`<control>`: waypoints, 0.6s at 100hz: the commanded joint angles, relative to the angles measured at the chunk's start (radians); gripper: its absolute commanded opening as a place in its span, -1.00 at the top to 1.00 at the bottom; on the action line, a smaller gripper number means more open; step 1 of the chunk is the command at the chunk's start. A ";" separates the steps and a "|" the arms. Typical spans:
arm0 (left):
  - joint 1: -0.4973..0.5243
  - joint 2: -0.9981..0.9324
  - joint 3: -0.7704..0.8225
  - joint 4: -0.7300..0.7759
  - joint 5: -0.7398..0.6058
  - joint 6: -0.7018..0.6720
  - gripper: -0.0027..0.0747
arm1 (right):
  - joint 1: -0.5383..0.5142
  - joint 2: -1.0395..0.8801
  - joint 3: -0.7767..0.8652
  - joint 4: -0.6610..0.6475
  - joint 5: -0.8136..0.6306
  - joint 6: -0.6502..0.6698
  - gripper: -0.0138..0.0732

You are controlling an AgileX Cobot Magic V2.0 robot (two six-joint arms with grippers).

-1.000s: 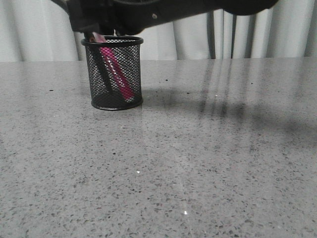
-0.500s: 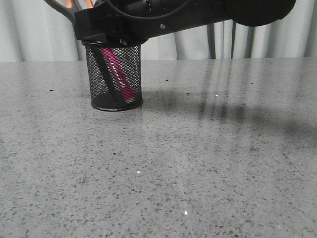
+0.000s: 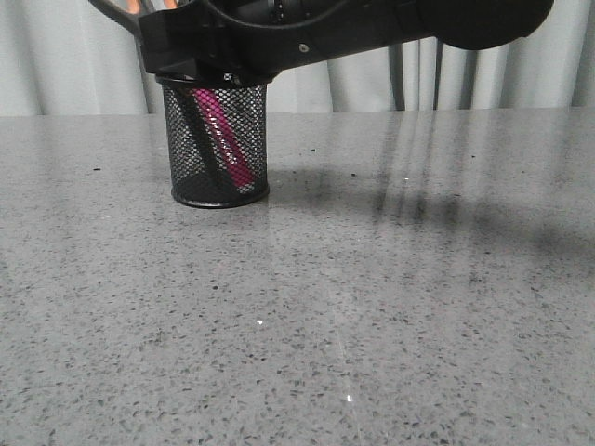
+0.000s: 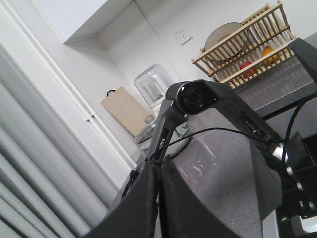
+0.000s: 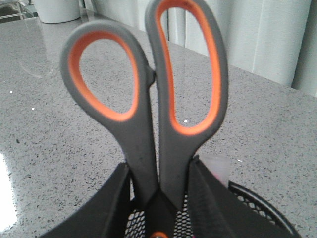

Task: Put pen and scissors into bin
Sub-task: 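Carry the scissors with the right gripper over the mesh cup, blades down, then lower the scissors into the cup and open the right gripper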

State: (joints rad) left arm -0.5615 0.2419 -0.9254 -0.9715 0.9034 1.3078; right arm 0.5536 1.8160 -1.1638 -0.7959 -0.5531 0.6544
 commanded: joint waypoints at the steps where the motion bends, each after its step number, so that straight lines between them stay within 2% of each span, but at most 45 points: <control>1: -0.006 0.023 -0.015 -0.048 -0.050 -0.014 0.98 | -0.005 -0.046 -0.010 0.026 -0.007 0.012 0.08; 14: -0.006 0.023 -0.015 -0.048 -0.050 -0.014 0.98 | -0.005 -0.046 -0.010 0.029 -0.033 0.018 -0.07; 60: -0.006 0.023 -0.015 -0.018 -0.053 -0.014 0.98 | -0.028 -0.143 -0.010 0.035 -0.064 0.018 -0.07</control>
State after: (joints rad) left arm -0.5615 0.2419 -0.9254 -0.9674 0.9034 1.3078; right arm 0.5431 1.7590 -1.1493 -0.7876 -0.5643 0.6693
